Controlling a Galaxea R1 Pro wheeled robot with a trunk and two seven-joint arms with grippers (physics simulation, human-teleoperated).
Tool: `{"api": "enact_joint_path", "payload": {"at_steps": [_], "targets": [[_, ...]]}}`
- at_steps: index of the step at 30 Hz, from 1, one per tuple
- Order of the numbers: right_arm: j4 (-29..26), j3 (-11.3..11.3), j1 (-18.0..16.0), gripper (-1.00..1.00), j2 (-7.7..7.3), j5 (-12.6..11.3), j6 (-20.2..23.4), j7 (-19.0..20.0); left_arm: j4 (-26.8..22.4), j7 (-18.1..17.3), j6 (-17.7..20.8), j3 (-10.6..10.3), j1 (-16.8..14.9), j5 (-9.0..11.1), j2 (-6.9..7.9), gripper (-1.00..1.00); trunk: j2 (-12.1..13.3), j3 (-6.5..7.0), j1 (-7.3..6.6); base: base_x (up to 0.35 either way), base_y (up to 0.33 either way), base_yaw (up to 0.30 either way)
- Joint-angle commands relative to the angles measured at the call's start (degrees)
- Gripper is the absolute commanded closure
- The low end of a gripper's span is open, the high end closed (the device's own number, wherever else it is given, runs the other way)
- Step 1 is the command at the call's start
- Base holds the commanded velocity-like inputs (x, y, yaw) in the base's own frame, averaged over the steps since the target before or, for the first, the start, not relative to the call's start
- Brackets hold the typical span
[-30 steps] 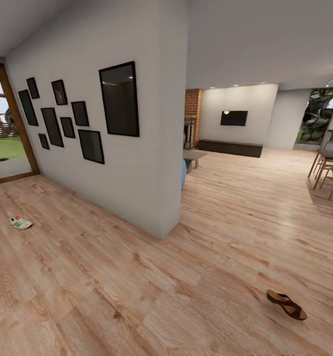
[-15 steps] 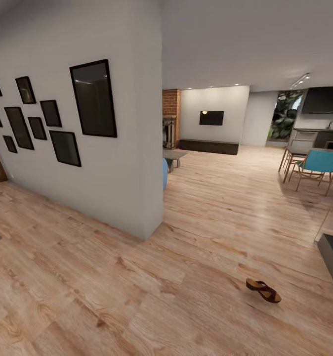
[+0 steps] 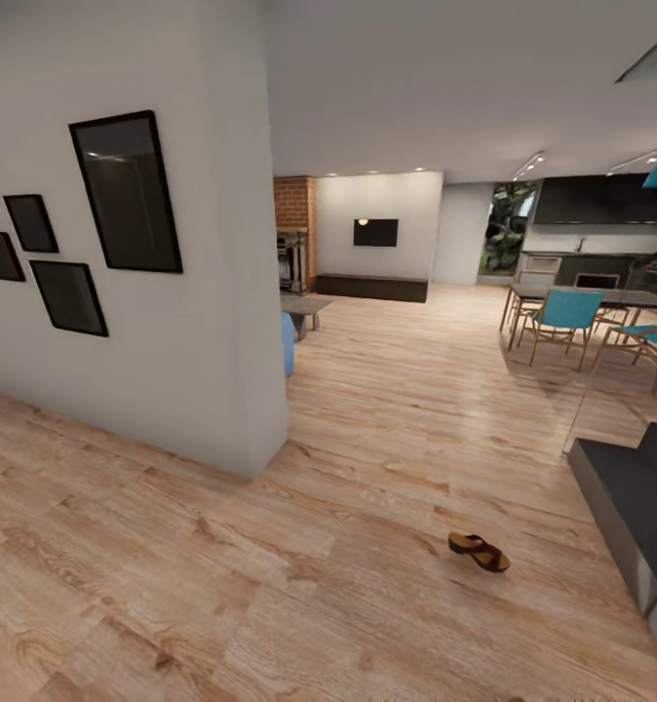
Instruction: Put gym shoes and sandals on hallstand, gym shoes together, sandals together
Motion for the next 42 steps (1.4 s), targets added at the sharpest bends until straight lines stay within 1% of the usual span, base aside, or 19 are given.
{"api": "enact_joint_path", "payload": {"at_steps": [1, 4, 15, 21, 26, 28, 34, 42], "targets": [[0.1, 0.0, 0.0, -1.00, 0.01, 0.0, -0.2, 0.0, 0.0, 0.0, -0.3, 0.0, 0.0, 0.0, 0.01, -1.00, 0.0, -0.06, 0.00, 0.000, 0.000, -0.266], [0.1, 0.0, 0.0, -1.00, 0.01, 0.0, -0.2, 0.0, 0.0, 0.0, -0.5, 0.0, 0.0, 0.0, 0.01, -1.00, 0.0, -0.06, 0.00, 0.000, 0.000, -0.266], [0.1, 0.0, 0.0, -1.00, 0.01, 0.0, -0.2, 0.0, 0.1, 0.2, -0.6, 0.1, 0.0, 0.4, 0.03, -1.00, -4.4, -2.03, 2.41, 0.000, 0.000, -0.266], [0.1, 0.0, 0.0, -1.00, 0.01, 0.0, -0.2, 0.0, 0.0, 0.3, -0.5, 0.2, 0.0, 0.5, 0.34, -1.00, -6.8, -3.14, 3.73, 0.000, 0.000, -0.266], [0.1, -0.1, 0.0, -1.00, 0.01, 0.0, -0.2, -0.1, 0.0, 0.3, -0.4, 0.4, 0.0, 0.7, 0.85, -1.00, -8.9, -4.22, 4.83, 0.000, 0.000, -0.258], [0.1, -0.1, 0.0, -1.00, 0.01, 0.0, -0.2, -0.1, 0.0, 0.3, -0.4, 0.9, 0.0, 0.8, 1.08, -1.00, -9.7, -4.70, 5.27, 0.000, 0.000, -0.230], [0.1, -0.1, 0.0, -1.00, 0.01, 0.0, -0.2, -0.1, 0.0, 0.3, -0.5, 1.8, 0.0, 0.8, 1.17, -1.00, -12.1, -6.19, 6.58, 0.000, 0.000, -0.207], [0.1, -0.1, 0.0, -1.00, 0.01, 0.0, -0.2, -0.1, 0.0, 0.3, -0.6, 1.9, 0.0, 0.8, 1.16, -1.00, -15.3, -8.21, 8.34, 0.000, 0.000, -0.195]]}}
